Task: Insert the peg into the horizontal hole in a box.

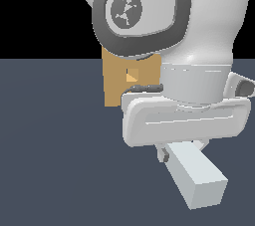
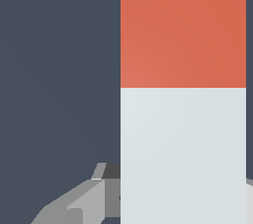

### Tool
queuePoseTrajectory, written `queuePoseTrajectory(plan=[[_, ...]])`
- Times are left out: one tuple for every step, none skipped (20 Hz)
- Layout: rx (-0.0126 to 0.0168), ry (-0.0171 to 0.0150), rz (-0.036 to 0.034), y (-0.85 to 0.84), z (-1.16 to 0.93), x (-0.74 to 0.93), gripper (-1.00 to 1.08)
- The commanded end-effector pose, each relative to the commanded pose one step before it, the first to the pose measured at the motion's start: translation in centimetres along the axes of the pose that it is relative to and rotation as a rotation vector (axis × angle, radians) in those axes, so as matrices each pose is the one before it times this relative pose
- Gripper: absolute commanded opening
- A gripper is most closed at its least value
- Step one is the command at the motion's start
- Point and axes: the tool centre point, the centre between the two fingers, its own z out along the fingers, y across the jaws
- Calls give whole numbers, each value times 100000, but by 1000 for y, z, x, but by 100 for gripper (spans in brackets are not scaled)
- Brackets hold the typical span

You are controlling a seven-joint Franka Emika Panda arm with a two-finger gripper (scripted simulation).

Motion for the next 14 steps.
queuePoseTrajectory(plan=[[-652,-149,-389,62,-1140,1284,-100],[-3,-3,-138,-82,-391,637,-100],[-3,-4,-154,-89,-433,706,-100],[-3,-4,-162,-98,-478,773,-100],[-4,-5,-189,-103,-525,855,-100],[-4,-6,-189,-105,-540,875,-100],[-4,-6,-183,-101,-534,861,-100],[-4,-6,-183,-96,-525,849,-100],[-4,-6,-176,-92,-515,829,-100],[-4,-7,-176,-86,-501,809,-100],[-3,-6,-162,-81,-486,777,-100],[-4,-6,-162,-73,-468,752,-100],[-4,-5,-154,-66,-447,717,-100],[-3,-4,-138,-59,-422,671,-100]])
